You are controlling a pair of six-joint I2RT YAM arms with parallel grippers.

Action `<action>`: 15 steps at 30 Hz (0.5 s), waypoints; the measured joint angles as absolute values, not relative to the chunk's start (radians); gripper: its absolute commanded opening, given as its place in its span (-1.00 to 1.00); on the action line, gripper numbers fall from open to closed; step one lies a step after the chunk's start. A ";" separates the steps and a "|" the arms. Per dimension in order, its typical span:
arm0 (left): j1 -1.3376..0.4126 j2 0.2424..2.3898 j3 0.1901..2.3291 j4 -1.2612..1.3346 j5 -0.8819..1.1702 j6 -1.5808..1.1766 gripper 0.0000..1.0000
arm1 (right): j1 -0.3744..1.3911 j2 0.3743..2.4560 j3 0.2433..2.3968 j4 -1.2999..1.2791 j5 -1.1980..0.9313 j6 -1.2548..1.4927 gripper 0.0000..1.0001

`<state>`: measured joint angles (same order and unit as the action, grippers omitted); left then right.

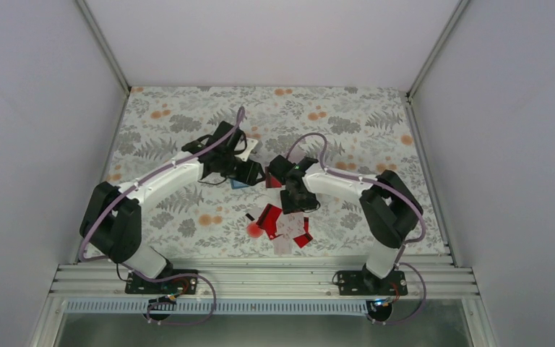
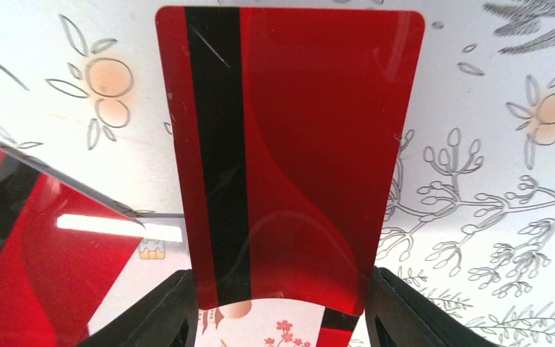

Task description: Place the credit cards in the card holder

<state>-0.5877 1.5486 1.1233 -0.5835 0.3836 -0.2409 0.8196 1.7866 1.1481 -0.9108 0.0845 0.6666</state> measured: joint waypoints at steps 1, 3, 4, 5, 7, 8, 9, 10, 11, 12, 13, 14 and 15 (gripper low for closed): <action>-0.583 1.544 1.126 -0.583 0.388 -0.246 0.10 | 0.820 1.776 1.147 -0.910 0.090 0.665 -0.02; -0.573 1.536 1.132 -0.583 0.398 -0.256 0.10 | 0.820 1.752 1.146 -0.908 0.098 0.661 -0.02; -0.569 1.534 1.135 -0.583 0.402 -0.262 0.10 | 0.820 1.738 1.146 -0.906 0.101 0.658 -0.02; -0.564 1.533 1.141 -0.582 0.406 -0.268 0.10 | 0.820 1.728 1.146 -0.904 0.102 0.657 -0.02; -0.557 1.532 1.151 -0.576 0.417 -0.279 0.10 | 0.820 1.701 1.147 -0.900 0.108 0.648 0.01; -0.555 1.532 1.156 -0.574 0.422 -0.284 0.10 | 0.820 1.686 1.147 -0.899 0.110 0.643 0.03; -0.552 1.531 1.161 -0.570 0.427 -0.291 0.10 | 0.820 1.669 1.147 -0.896 0.113 0.639 0.04; -0.550 1.530 1.166 -0.567 0.432 -0.300 0.10 | 0.820 1.654 1.148 -0.894 0.114 0.637 0.03; -0.550 1.530 1.169 -0.564 0.436 -0.305 0.10 | 0.820 1.637 1.151 -0.891 0.115 0.632 0.03; -0.546 1.530 1.174 -0.561 0.442 -0.312 0.10 | 0.820 1.620 1.156 -0.886 0.117 0.626 0.03; -0.545 1.529 1.179 -0.558 0.449 -0.322 0.10 | 0.820 1.605 1.163 -0.881 0.117 0.621 0.03; -0.543 1.527 1.184 -0.556 0.456 -0.330 0.10 | 0.820 1.593 1.168 -0.873 0.117 0.617 0.03; -0.538 1.522 1.190 -0.554 0.467 -0.341 0.11 | 0.820 1.576 1.175 -0.863 0.115 0.609 0.03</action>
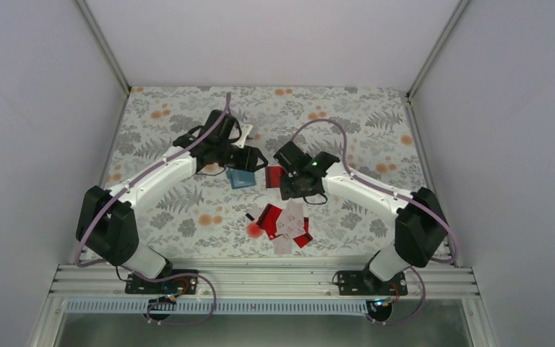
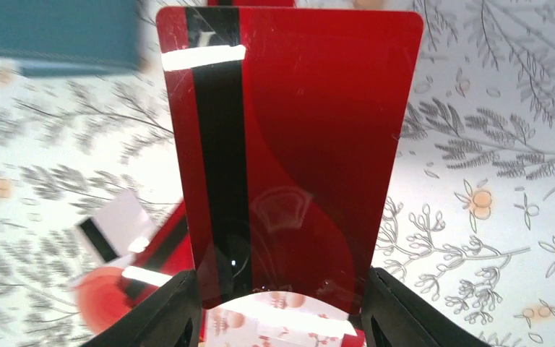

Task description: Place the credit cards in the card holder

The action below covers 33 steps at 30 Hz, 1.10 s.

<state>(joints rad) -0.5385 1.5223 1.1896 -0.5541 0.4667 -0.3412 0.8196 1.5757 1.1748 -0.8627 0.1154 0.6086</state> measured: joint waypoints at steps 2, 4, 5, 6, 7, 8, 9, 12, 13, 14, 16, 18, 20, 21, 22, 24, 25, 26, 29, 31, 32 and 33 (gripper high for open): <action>-0.528 1.509 1.198 -0.552 0.486 -0.359 0.11 | 0.820 1.551 1.187 -0.845 0.112 0.598 0.04; -0.516 1.491 1.212 -0.549 0.508 -0.379 0.11 | 0.820 1.526 1.208 -0.834 0.106 0.589 0.04; -0.511 1.482 1.220 -0.547 0.518 -0.387 0.11 | 0.820 1.519 1.221 -0.831 0.104 0.584 0.04; -0.506 1.473 1.229 -0.546 0.530 -0.395 0.11 | 0.820 1.510 1.240 -0.822 0.100 0.580 0.04; -0.503 1.464 1.240 -0.545 0.538 -0.403 0.11 | 0.820 1.503 1.255 -0.814 0.099 0.577 0.04; -0.500 1.456 1.247 -0.542 0.546 -0.409 0.12 | 0.820 1.496 1.267 -0.807 0.097 0.575 0.04; -0.497 1.449 1.256 -0.539 0.554 -0.415 0.12 | 0.820 1.488 1.281 -0.800 0.094 0.574 0.04; -0.494 1.432 1.274 -0.527 0.573 -0.435 0.12 | 0.820 1.468 1.318 -0.785 0.084 0.572 0.05; -0.493 1.427 1.274 -0.521 0.580 -0.440 0.12 | 0.820 1.462 1.330 -0.780 0.081 0.572 0.05; -0.493 1.423 1.274 -0.517 0.588 -0.444 0.12 | 0.820 1.457 1.342 -0.775 0.078 0.572 0.05; -0.493 1.422 1.274 -0.510 0.600 -0.453 0.12 | 0.820 1.452 1.369 -0.770 0.072 0.572 0.05; -0.493 1.422 1.274 -0.508 0.612 -0.457 0.12 | 0.820 1.450 1.389 -0.761 0.062 0.571 0.05; -0.493 1.422 1.275 -0.505 0.624 -0.457 0.11 | 0.820 1.448 1.401 -0.752 0.052 0.572 0.05; -0.493 1.422 1.276 -0.503 0.630 -0.457 0.10 | 0.820 1.447 1.406 -0.749 0.047 0.572 0.05; -0.493 1.422 1.279 -0.502 0.636 -0.458 0.05 | 0.820 1.447 1.411 -0.747 0.041 0.572 0.05; -0.493 1.422 1.281 -0.493 0.645 -0.459 -0.08 | 0.820 1.447 1.418 -0.744 0.031 0.572 0.05; -0.493 1.422 1.283 -0.490 0.649 -0.460 -0.15 | 0.820 1.447 1.421 -0.744 0.027 0.572 0.05; -0.493 1.422 1.285 -0.487 0.651 -0.459 -0.22 | 0.820 1.447 1.425 -0.744 0.025 0.572 0.05; -0.493 1.422 1.287 -0.479 0.659 -0.463 -0.41 | 0.820 1.447 1.438 -0.743 0.020 0.571 0.05; -0.493 1.422 1.287 -0.470 0.664 -0.467 -0.50 | 0.820 1.447 1.446 -0.743 0.018 0.570 0.05; -0.493 1.422 1.287 -0.464 0.665 -0.468 -0.55 | 0.820 1.447 1.449 -0.743 0.015 0.570 0.05; -0.493 1.422 1.287 -0.461 0.667 -0.471 -0.61 | 0.820 1.447 1.453 -0.743 0.014 0.567 0.05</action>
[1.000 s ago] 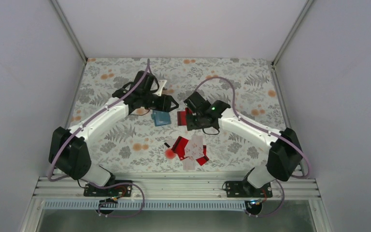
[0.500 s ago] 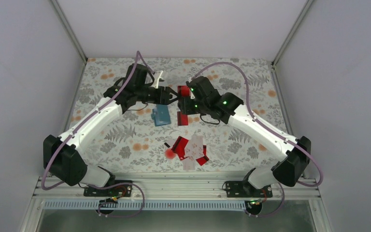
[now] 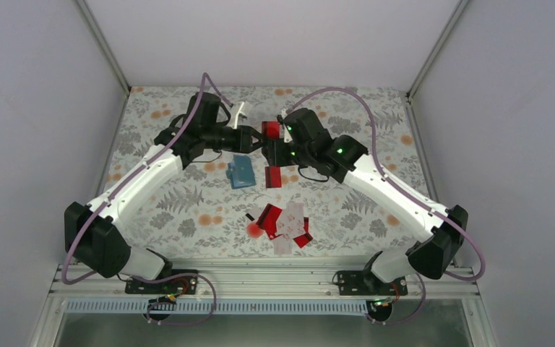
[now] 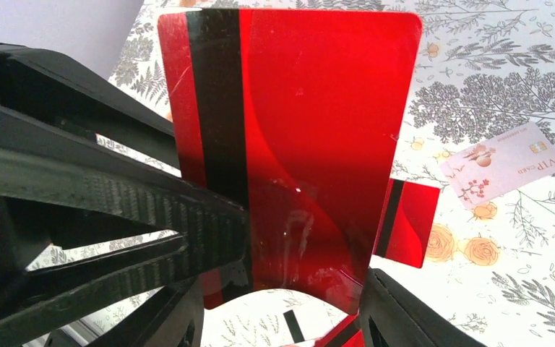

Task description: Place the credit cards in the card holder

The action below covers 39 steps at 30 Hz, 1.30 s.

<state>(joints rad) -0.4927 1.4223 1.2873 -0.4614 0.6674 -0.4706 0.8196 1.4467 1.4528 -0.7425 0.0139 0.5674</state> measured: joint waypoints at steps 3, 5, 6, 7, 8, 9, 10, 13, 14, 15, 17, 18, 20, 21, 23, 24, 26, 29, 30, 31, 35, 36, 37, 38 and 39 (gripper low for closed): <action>-0.493 1.428 1.293 -0.457 0.669 -0.476 -0.84 | 0.820 1.447 1.460 -0.739 0.012 0.564 0.06; -0.493 1.434 1.302 -0.452 0.673 -0.480 -0.95 | 0.820 1.447 1.461 -0.738 0.014 0.561 0.18; -0.494 1.435 1.307 -0.449 0.675 -0.481 -0.95 | 0.820 1.447 1.461 -0.737 0.016 0.559 0.32; -0.494 1.435 1.311 -0.450 0.677 -0.482 -0.95 | 0.820 1.447 1.461 -0.735 0.017 0.558 0.51; -0.494 1.435 1.313 -0.447 0.683 -0.484 -0.95 | 0.819 1.447 1.461 -0.731 0.017 0.553 0.74; -0.494 1.435 1.317 -0.444 0.680 -0.484 -0.95 | 0.818 1.447 1.461 -0.730 0.014 0.553 0.90; -0.493 1.435 1.321 -0.442 0.680 -0.484 -0.95 | 0.813 1.447 1.461 -0.728 0.010 0.550 0.97; -0.488 1.438 1.340 -0.447 0.678 -0.482 -0.95 | 0.786 1.446 1.461 -0.720 -0.033 0.535 0.99; -0.487 1.441 1.352 -0.448 0.681 -0.479 -0.95 | 0.770 1.443 1.461 -0.718 -0.052 0.532 0.99; -0.484 1.446 1.364 -0.448 0.688 -0.475 -0.95 | 0.742 1.438 1.459 -0.709 -0.089 0.524 0.98; -0.474 1.452 1.389 -0.447 0.717 -0.463 -0.95 | 0.657 1.407 1.434 -0.670 -0.186 0.508 0.91; -0.469 1.457 1.402 -0.445 0.742 -0.458 -0.95 | 0.607 1.383 1.411 -0.645 -0.244 0.503 0.87; -0.461 1.464 1.431 -0.439 0.796 -0.451 -0.95 | 0.503 1.330 1.367 -0.590 -0.387 0.495 0.79; -0.459 1.467 1.447 -0.426 0.832 -0.449 -0.95 | 0.467 1.314 1.358 -0.570 -0.442 0.492 0.74; -0.458 1.470 1.459 -0.406 0.873 -0.451 -0.95 | 0.405 1.293 1.352 -0.516 -0.580 0.491 0.64; -0.458 1.472 1.467 -0.389 0.901 -0.455 -0.95 | 0.387 1.288 1.352 -0.483 -0.648 0.494 0.58; -0.458 1.482 1.485 -0.356 0.953 -0.464 -0.95 | 0.360 1.287 1.354 -0.425 -0.776 0.505 0.46; -0.458 1.504 1.522 -0.325 1.012 -0.477 -0.95 | 0.344 1.295 1.365 -0.377 -0.913 0.516 0.24; -0.458 1.512 1.537 -0.319 1.028 -0.482 -0.95 | 0.340 1.303 1.377 -0.368 -0.952 0.519 0.15; -0.458 1.517 1.547 -0.310 1.039 -0.487 -0.95 | 0.339 1.309 1.387 -0.357 -0.981 0.521 0.05; -0.462 1.520 1.578 -0.279 1.081 -0.513 -0.95 | 0.334 1.329 1.423 -0.313 -1.079 0.543 -0.31; -0.463 1.520 1.588 -0.275 1.088 -0.516 -0.95 | 0.334 1.331 1.426 -0.300 -1.095 0.549 -0.38; -0.463 1.521 1.594 -0.271 1.093 -0.518 -0.95 | 0.333 1.333 1.429 -0.284 -1.112 0.560 -0.48; -0.464 1.522 1.604 -0.267 1.101 -0.521 -0.95 | 0.333 1.335 1.431 -0.271 -1.126 0.566 -0.54; -0.466 1.523 1.611 -0.265 1.108 -0.525 -0.95 | 0.333 1.338 1.436 -0.263 -1.139 0.575 -0.57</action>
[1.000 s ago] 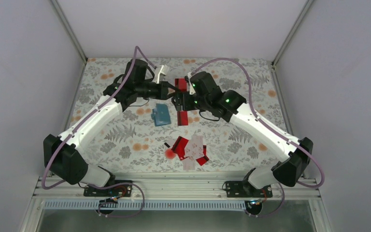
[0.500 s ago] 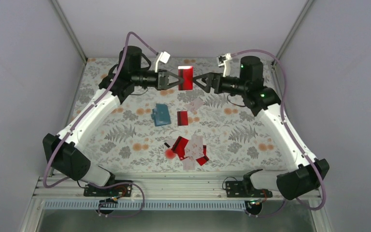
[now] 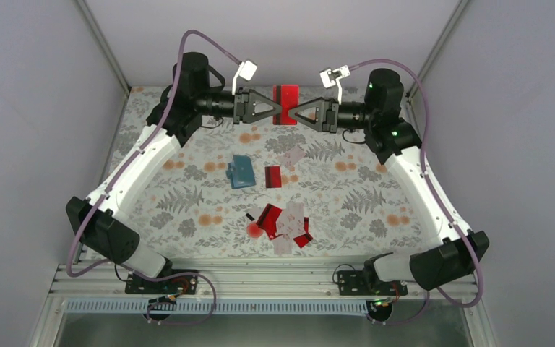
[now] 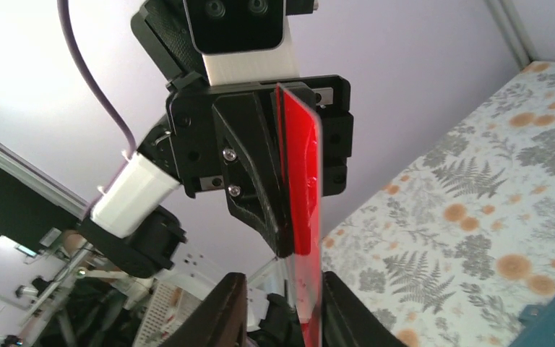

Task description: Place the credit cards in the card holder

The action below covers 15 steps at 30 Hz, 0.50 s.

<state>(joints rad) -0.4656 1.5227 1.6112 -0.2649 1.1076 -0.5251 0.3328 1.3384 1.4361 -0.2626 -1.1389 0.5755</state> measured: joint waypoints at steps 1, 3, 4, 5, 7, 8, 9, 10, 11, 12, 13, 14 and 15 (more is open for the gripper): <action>-0.467 1.525 1.620 -0.263 1.113 -0.529 -0.95 | 0.333 1.345 1.446 -0.258 -1.151 0.581 -0.58; -0.468 1.531 1.634 -0.260 1.122 -0.535 -0.95 | 0.332 1.358 1.465 -0.249 -1.167 0.584 -0.69; -0.469 1.533 1.638 -0.258 1.127 -0.536 -0.95 | 0.332 1.364 1.475 -0.249 -1.175 0.586 -0.75; -0.469 1.535 1.640 -0.256 1.131 -0.537 -0.95 | 0.332 1.370 1.482 -0.249 -1.180 0.589 -0.80; -0.469 1.539 1.646 -0.251 1.142 -0.539 -0.95 | 0.332 1.377 1.490 -0.249 -1.187 0.591 -0.86; -0.470 1.541 1.647 -0.247 1.146 -0.540 -0.95 | 0.332 1.382 1.494 -0.250 -1.192 0.595 -0.91; -0.471 1.542 1.647 -0.243 1.149 -0.540 -0.95 | 0.332 1.384 1.495 -0.249 -1.196 0.596 -0.92; -0.473 1.543 1.647 -0.242 1.153 -0.540 -0.95 | 0.332 1.385 1.495 -0.249 -1.200 0.597 -0.92; -0.475 1.545 1.648 -0.241 1.156 -0.540 -0.95 | 0.331 1.385 1.495 -0.250 -1.203 0.600 -0.92; -0.476 1.547 1.649 -0.241 1.158 -0.539 -0.95 | 0.331 1.386 1.495 -0.250 -1.205 0.600 -0.92; -0.477 1.549 1.650 -0.241 1.161 -0.539 -0.95 | 0.331 1.386 1.495 -0.250 -1.205 0.601 -0.92; -0.477 1.549 1.651 -0.241 1.162 -0.539 -0.92 | 0.331 1.387 1.495 -0.250 -1.206 0.601 -0.92; -0.477 1.551 1.651 -0.241 1.162 -0.539 -0.84 | 0.330 1.388 1.496 -0.250 -1.206 0.601 -0.92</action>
<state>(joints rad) -0.4767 1.5505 1.6512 -0.2409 1.1618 -0.5388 0.3302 1.3876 1.4956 -0.2497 -1.2064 0.6010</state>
